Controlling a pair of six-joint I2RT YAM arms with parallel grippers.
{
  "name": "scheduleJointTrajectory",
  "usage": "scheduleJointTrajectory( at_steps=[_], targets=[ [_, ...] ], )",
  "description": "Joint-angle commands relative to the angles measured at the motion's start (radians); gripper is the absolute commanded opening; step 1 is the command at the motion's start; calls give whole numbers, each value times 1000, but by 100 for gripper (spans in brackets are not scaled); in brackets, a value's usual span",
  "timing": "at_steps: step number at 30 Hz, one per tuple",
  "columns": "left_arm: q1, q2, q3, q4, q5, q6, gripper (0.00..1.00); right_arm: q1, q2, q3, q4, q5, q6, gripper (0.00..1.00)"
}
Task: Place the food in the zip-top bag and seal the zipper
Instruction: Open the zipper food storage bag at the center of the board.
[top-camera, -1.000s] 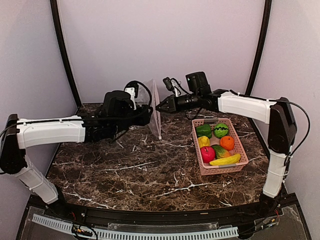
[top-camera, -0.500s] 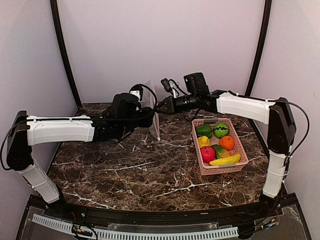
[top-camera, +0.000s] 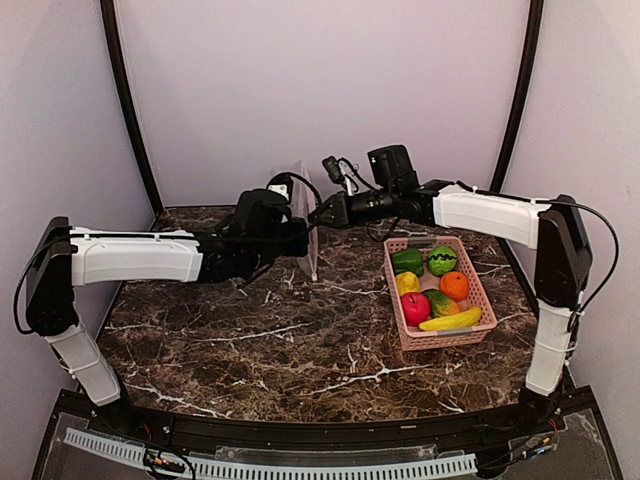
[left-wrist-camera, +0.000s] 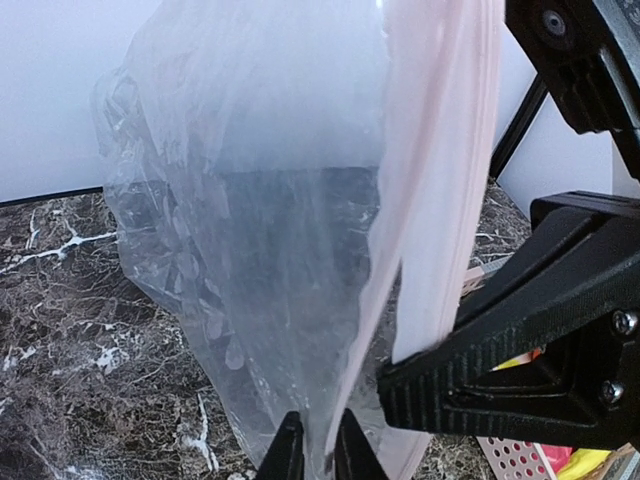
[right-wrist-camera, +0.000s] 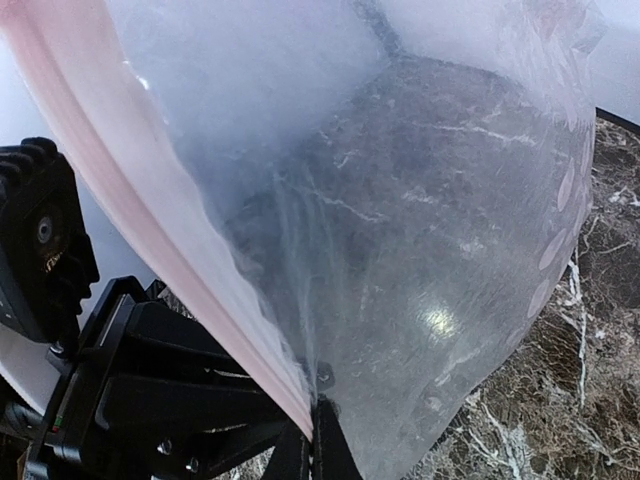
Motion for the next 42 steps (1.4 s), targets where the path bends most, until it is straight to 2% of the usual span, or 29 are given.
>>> scheduleJointTrajectory(
  at_steps=[1,4,9,12,17,23,26,28,31,34,37,42],
  targets=[
    [11,-38,-23,19,-47,13,8,7,-8,-7,17,29,3,0],
    [13,-91,-55,13,-96,21,3,7,-14,-5,-21,127,-3,0],
    [13,-154,-80,-49,-201,25,1,5,-5,57,-224,570,66,0],
    [12,-171,-91,-59,-223,16,1,2,2,88,-279,702,111,0],
    [13,-161,-96,-69,-222,-8,1,2,-21,85,-285,674,130,0],
    [14,-131,-79,-66,-191,10,1,2,-52,38,-188,298,35,0],
    [13,-126,-65,-71,-185,36,1,-4,-84,20,-142,48,-12,0],
    [13,-125,-61,-77,-189,50,1,-5,-109,18,-148,-33,-25,0],
    [13,-129,-56,-78,-206,69,1,-4,-130,36,-222,19,-23,0],
    [13,-139,-56,-71,-216,88,1,-4,-144,54,-347,345,23,0],
    [14,-145,-57,-52,-200,101,1,-5,-144,67,-408,538,55,0],
    [12,-142,-57,-16,-130,133,1,-6,-165,71,-358,356,10,0]
  ],
)
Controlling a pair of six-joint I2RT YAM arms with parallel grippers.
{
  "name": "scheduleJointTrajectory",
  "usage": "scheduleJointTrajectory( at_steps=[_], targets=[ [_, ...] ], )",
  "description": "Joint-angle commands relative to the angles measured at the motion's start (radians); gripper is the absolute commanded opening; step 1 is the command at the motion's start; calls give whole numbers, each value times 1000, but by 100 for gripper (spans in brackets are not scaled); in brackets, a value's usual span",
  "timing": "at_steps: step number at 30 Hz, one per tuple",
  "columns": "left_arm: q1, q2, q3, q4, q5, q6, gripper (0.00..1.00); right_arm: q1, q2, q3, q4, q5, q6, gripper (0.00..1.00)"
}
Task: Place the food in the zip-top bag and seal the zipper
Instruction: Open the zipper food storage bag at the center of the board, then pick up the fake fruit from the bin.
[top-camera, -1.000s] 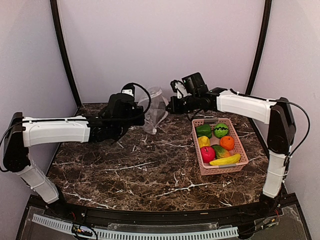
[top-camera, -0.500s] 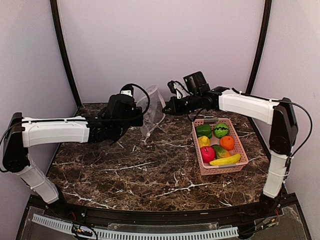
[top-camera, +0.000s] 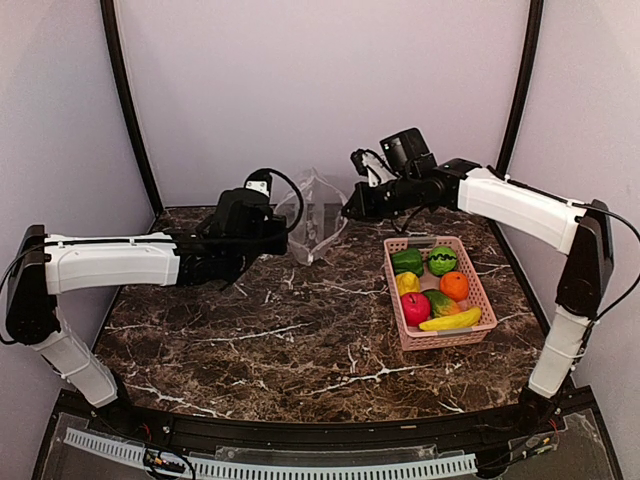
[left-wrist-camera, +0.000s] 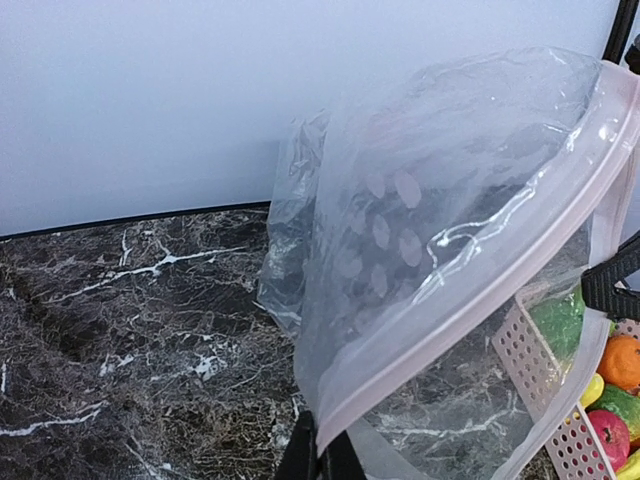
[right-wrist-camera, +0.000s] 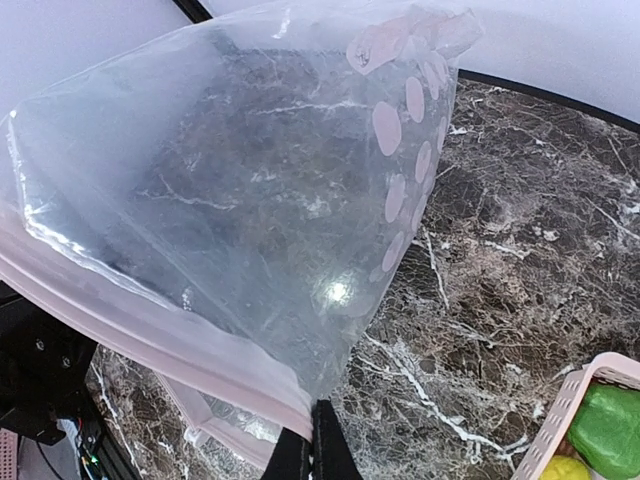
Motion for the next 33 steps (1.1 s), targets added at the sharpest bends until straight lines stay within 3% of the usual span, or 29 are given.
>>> scheduleJointTrajectory(
  at_steps=[1,7,14,20,24,27,33],
  targets=[
    [6,-20,25,32,62,46,1,-4,-36,27,10,-88,-36,0],
    [6,-51,93,-91,49,112,1,-46,-70,36,32,-504,-206,25],
    [63,-136,178,-367,86,235,1,-252,-165,-53,-59,-710,-392,37],
    [100,-250,268,-725,20,467,1,-378,-209,-149,-320,-556,-779,36],
    [99,-267,336,-881,237,501,1,-385,-248,-276,-364,-364,-921,33],
    [88,-209,319,-859,439,435,1,-388,-255,-335,-361,-317,-940,33],
    [20,-1,321,-710,548,303,1,-387,-227,-398,-300,-261,-939,46]
  ],
)
